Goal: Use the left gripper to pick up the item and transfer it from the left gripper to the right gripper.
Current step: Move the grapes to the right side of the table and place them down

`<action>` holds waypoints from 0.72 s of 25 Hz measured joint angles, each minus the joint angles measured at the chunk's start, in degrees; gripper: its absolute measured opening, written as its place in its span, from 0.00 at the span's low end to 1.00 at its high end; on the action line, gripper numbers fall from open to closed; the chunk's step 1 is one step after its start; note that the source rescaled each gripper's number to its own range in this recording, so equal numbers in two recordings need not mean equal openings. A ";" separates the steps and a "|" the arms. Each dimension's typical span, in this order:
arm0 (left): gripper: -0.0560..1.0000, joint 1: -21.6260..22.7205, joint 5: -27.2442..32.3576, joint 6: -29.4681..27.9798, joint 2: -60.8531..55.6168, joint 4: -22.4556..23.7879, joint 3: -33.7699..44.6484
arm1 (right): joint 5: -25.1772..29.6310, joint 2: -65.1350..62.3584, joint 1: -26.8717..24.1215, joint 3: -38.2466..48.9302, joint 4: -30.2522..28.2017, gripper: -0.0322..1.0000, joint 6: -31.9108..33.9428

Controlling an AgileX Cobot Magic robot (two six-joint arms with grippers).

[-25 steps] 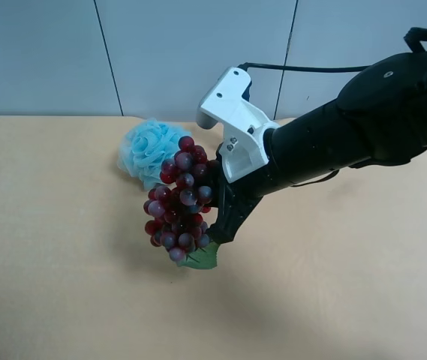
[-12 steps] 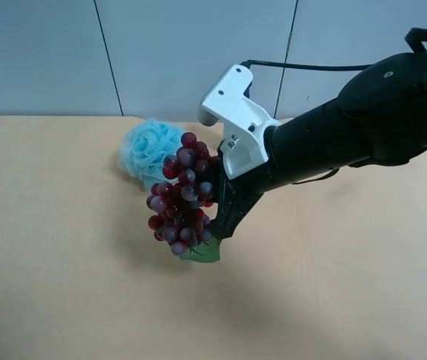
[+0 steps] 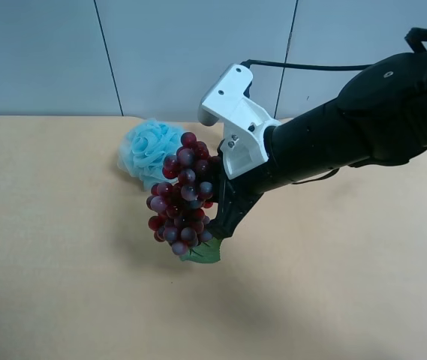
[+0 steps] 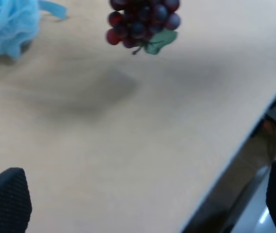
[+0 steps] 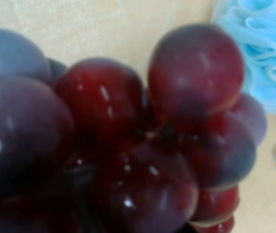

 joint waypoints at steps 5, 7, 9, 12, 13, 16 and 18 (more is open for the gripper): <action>0.99 12.99 0.00 0.00 0.00 0.05 0.00 | 0.00 0.00 0.00 0.00 0.00 0.03 0.00; 0.99 19.01 0.00 0.00 -0.13 0.05 0.00 | 0.00 0.00 0.00 0.00 0.00 0.03 0.00; 1.00 25.51 -0.21 -0.05 -1.09 0.05 0.05 | 0.00 0.00 0.00 0.00 0.00 0.03 0.00; 1.00 33.94 -0.34 -0.05 -3.57 0.05 0.05 | 0.00 0.00 0.00 0.00 0.00 0.03 0.00; 1.00 36.45 -0.34 -0.05 -3.73 -0.01 0.05 | 0.00 0.00 0.00 0.00 0.00 0.03 0.00; 1.00 42.19 -0.34 -0.05 -3.80 -0.01 0.05 | 0.00 0.00 0.00 0.00 0.00 0.03 0.00; 1.00 44.78 -0.34 -0.05 -3.80 -0.01 0.05 | 0.00 0.00 0.00 0.00 0.00 0.03 0.00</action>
